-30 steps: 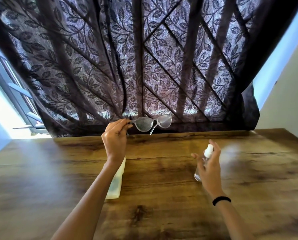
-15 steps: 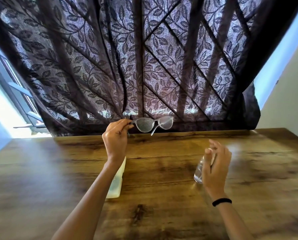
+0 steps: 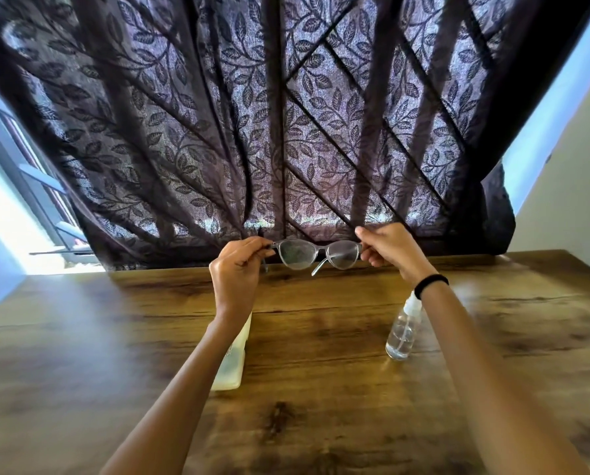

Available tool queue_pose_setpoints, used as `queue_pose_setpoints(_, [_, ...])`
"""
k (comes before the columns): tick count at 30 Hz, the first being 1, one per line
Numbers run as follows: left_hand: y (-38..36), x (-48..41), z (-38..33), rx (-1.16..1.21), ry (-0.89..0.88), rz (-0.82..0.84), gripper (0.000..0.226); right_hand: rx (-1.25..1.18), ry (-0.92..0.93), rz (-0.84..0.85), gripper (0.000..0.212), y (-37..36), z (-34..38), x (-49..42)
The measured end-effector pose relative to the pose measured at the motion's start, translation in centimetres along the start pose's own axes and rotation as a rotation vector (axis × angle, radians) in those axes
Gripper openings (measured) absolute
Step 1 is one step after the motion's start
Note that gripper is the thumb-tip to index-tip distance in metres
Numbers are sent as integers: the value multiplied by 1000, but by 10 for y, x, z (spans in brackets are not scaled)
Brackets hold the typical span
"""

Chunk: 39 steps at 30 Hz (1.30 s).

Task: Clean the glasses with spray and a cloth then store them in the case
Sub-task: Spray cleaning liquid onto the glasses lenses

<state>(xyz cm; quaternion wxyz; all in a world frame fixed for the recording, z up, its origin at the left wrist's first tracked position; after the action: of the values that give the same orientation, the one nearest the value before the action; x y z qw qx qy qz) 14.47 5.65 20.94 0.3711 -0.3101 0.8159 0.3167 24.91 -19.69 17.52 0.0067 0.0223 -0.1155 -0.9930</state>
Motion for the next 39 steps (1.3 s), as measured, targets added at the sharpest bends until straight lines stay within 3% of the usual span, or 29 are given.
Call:
queue_pose_setpoints(4, [1, 3, 1, 18, -5, 2, 23, -60, -274, 164, 36, -17, -26, -3])
queue_pose_setpoints(13, [-9, 13, 14, -45, -79, 123, 27, -60, -328, 210, 19, -25, -43, -1])
queue_pose_setpoints(18, [-32, 36, 18, -164, -338, 416, 24, 219, -254, 87, 17, -14, -49, -7])
queue_pose_setpoints(24, [-56, 74, 22, -374, -591, 703, 26, 714, -219, 122, 22, -30, -54, 1])
queue_pose_setpoints(28, [-66, 85, 29, -427, -587, 780, 25, 866, -138, 125, 10, -42, -58, 7])
queue_pose_setpoints(30, [-69, 90, 33, -448, -576, 810, 23, 904, -95, 123, 20, -47, -61, 8])
queue_pose_setpoints(34, [-68, 95, 30, -467, -603, 805, 26, 902, -90, 128, 29, -54, -76, 10])
queue_pose_setpoints(39, [-65, 98, 30, -445, -612, 782, 28, 813, -127, 100, 13, -55, -92, 14])
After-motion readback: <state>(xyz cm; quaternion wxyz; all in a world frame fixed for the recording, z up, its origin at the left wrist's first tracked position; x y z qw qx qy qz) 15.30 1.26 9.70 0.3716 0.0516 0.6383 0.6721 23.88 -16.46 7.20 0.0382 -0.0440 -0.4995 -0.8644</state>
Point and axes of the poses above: each hand's wrist, its own x-axis away from the middle knuckle, its own y-axis out of the back of the hand, z = x × y, the point moved 9 cm from there along -x, towards the middle knuckle, and after that the axes turned 12 degrees about -x, right-handed, at the moved point
